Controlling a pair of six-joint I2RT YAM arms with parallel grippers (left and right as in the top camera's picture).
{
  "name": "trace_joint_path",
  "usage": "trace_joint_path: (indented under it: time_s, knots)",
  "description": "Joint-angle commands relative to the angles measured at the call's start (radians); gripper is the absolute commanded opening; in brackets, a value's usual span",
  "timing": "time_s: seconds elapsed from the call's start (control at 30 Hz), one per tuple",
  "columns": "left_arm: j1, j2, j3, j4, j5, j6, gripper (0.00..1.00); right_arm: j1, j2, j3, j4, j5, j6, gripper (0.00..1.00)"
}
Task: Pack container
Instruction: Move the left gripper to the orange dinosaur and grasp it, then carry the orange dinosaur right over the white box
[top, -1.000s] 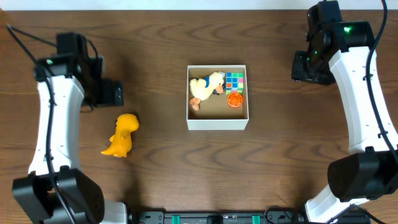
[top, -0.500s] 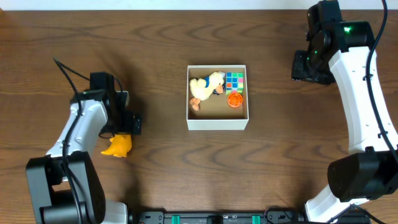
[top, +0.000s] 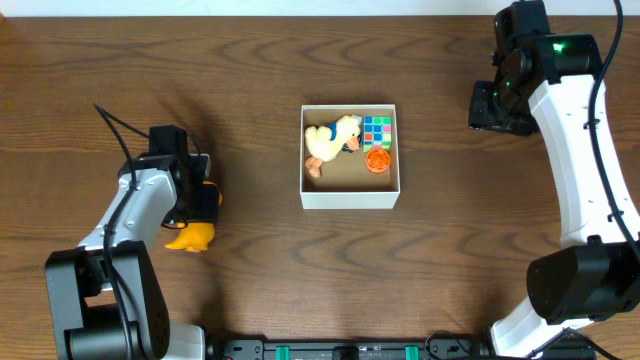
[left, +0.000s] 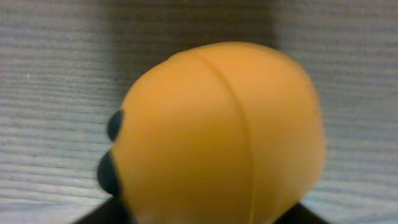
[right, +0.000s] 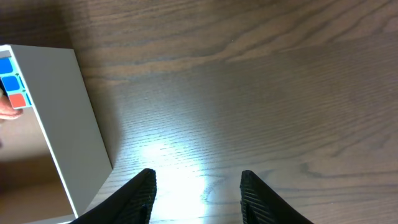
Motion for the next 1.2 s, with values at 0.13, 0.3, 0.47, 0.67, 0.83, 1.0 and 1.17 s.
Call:
trace_joint_path:
  time_s: [0.13, 0.3, 0.47, 0.67, 0.83, 1.0, 1.17]
  knots:
    - [-0.001, 0.013, -0.005, -0.003, -0.001, -0.001, 0.27, -0.012, -0.002, 0.006, -0.003, 0.013, -0.012, 0.47]
    - [-0.001, 0.010, 0.028, -0.018, -0.001, -0.068, 0.19, -0.012, -0.002, 0.006, -0.003, 0.013, -0.012, 0.47]
    - [-0.042, -0.013, 0.168, -0.116, 0.010, -0.104, 0.06, -0.012, -0.002, 0.006, -0.003, 0.013, -0.012, 0.47]
    - [-0.199, -0.034, 0.465, -0.291, 0.010, 0.021, 0.06, -0.012, -0.002, 0.006, -0.002, 0.013, -0.012, 0.47]
    - [-0.387, -0.034, 0.656, -0.335, 0.010, 0.239, 0.06, -0.012, -0.002, 0.006, -0.002, 0.013, -0.012, 0.47]
    - [-0.565, -0.023, 0.666, -0.282, 0.010, 0.453, 0.06, -0.012, -0.002, 0.006, 0.002, 0.013, -0.011, 0.47]
    - [-0.705, 0.039, 0.666, -0.258, 0.011, 0.462, 0.06, -0.012, -0.002, 0.006, 0.002, 0.013, -0.011, 0.48]
